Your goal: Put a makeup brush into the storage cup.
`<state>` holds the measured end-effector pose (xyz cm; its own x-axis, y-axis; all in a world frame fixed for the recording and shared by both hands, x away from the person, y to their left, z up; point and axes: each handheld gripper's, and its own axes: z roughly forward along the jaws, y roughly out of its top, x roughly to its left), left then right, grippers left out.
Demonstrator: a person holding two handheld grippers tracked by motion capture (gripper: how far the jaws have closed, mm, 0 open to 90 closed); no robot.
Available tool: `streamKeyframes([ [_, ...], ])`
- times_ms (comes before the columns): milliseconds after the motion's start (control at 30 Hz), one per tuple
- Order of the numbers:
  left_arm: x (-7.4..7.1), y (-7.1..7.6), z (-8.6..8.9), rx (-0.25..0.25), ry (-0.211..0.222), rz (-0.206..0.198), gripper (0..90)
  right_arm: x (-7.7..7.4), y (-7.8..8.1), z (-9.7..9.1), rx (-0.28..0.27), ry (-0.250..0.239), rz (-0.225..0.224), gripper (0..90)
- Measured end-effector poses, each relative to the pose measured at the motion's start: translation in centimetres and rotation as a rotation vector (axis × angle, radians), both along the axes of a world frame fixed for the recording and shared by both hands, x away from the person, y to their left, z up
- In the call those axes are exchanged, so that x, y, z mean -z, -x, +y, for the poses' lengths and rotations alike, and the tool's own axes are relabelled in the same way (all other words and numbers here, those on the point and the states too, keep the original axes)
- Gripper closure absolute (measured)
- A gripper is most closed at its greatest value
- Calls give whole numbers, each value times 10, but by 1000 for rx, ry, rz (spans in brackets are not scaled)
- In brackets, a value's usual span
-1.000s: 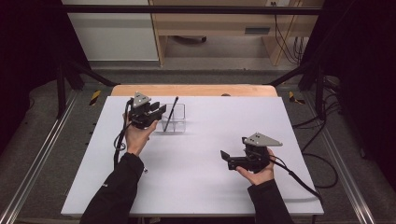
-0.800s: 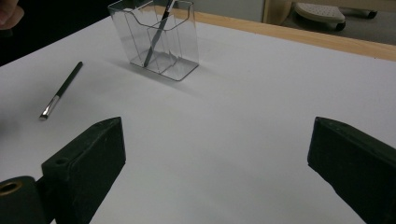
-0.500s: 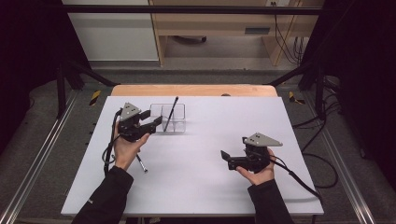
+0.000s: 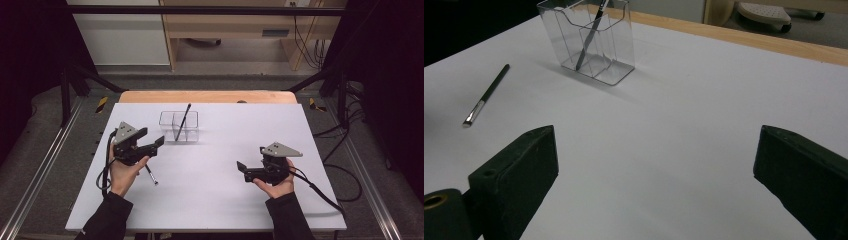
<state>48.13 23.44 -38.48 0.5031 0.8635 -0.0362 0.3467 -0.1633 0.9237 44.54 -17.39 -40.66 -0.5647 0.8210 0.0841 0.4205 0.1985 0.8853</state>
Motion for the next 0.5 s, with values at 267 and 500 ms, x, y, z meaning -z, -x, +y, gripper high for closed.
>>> streamKeyframes([
  [267,10,7,7,-18,-11,34,229,0,0,-1,-1,2,0,48],
  [500,17,11,9,-34,-33,52,197,-1,0,-1,1,3,0,48],
])
